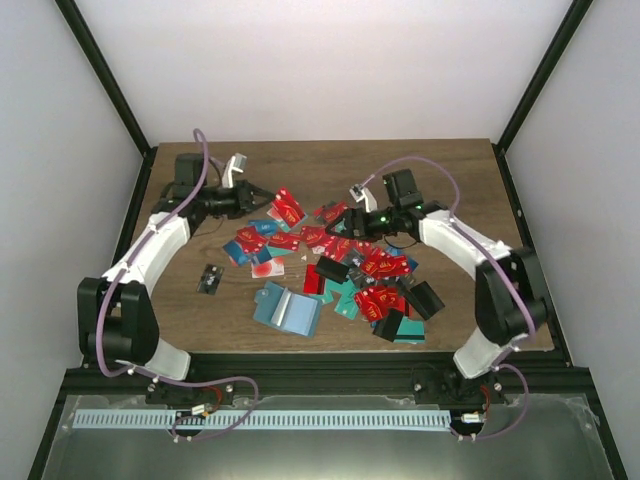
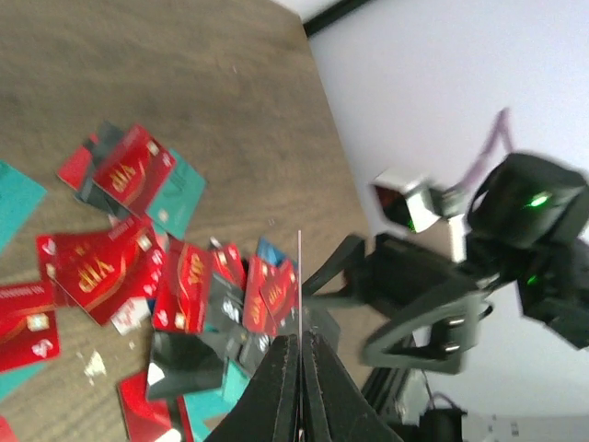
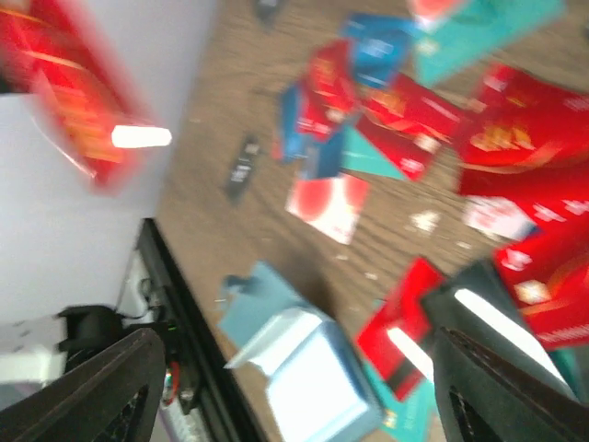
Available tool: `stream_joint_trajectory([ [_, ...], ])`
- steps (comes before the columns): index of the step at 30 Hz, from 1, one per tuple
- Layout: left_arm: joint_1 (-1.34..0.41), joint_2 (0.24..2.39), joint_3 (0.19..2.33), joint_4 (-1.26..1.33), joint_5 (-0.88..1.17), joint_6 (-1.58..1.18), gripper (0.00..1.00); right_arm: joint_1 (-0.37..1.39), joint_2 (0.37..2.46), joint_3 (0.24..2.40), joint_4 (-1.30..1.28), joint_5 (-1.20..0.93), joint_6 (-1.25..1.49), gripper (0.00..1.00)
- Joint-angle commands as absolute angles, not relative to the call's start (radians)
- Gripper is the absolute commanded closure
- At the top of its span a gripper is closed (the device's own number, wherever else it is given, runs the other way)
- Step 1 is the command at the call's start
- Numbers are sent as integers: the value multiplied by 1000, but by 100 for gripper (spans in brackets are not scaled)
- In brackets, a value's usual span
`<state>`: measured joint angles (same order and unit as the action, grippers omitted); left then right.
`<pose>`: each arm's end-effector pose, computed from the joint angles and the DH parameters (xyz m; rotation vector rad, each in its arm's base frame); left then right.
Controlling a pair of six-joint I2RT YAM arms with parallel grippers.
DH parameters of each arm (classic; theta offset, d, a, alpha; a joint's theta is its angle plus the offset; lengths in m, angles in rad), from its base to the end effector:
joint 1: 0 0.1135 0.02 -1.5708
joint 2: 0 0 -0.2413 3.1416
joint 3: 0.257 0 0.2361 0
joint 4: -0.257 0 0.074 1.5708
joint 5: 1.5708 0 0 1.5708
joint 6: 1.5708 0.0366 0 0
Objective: Put the credit cards into the card holder
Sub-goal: Insert the credit card into the card holder.
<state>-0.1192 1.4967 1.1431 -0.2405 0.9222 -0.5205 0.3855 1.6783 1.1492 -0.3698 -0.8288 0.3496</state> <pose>0.3111 -0.0666 0.2776 0.1262 2.1948 -1.3575 0.3001 0.1509 0.2127 -0.4270 2.4825 1.3344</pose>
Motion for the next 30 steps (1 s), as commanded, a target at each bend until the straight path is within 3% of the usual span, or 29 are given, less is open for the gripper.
stream_joint_trajectory([
  [1,-173,1476,1158,-396,1020,-399,96,391,1546,1084,-300,-1010,347,17],
  [11,-295,1463,1175,-427,1166,-356,96,394,1469,1006,-254,-1208,381,15],
  [16,-358,1483,1195,-428,1169,-358,96,406,1452,1000,-222,-1267,418,23],
  [19,-383,1493,1205,-421,1156,-366,96,420,1448,993,-198,-1293,440,37],
  [26,-414,1497,1212,-408,1144,-385,96,439,1419,964,-162,-1311,477,94],
  [28,-418,1490,1212,-409,1124,-391,96,440,1400,949,-147,-1305,497,99],
  [29,-420,1485,1213,-409,1104,-396,90,439,1387,942,-141,-1296,507,99],
  [30,-419,1475,1213,-413,1075,-402,73,441,1375,936,-136,-1281,518,99],
])
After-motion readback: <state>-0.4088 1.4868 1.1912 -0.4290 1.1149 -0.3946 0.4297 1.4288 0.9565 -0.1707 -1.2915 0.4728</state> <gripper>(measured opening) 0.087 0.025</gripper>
